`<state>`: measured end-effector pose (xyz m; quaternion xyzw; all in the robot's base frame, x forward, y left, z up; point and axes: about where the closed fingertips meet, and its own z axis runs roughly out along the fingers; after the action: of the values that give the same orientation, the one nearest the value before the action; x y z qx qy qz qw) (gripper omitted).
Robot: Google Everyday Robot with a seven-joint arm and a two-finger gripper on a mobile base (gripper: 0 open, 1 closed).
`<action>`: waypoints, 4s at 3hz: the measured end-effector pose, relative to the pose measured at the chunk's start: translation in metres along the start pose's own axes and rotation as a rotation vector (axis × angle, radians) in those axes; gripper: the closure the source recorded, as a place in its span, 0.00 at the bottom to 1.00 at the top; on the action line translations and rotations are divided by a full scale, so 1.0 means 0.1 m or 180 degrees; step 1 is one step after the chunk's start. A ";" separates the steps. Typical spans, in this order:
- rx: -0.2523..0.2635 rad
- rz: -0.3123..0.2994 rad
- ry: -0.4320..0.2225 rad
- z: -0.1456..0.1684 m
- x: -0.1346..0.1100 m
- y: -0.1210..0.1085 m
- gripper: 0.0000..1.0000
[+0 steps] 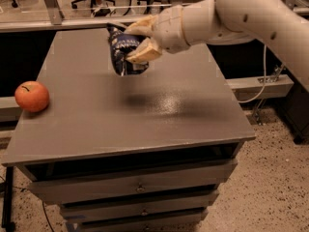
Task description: Move blue chip bag near apple
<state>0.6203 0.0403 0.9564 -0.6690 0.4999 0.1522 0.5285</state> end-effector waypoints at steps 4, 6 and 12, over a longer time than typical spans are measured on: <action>-0.0747 -0.0030 -0.0573 1.34 -0.15 0.19 1.00; -0.1042 0.0060 -0.0732 1.58 -0.26 0.39 0.59; -0.0477 0.0324 -0.0096 0.57 0.54 0.15 0.00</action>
Offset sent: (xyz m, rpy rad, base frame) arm 0.0391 0.1190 -0.0467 0.0438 0.0738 0.2546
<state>0.6512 0.0628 0.8863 -0.6780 0.5125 0.2258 0.4760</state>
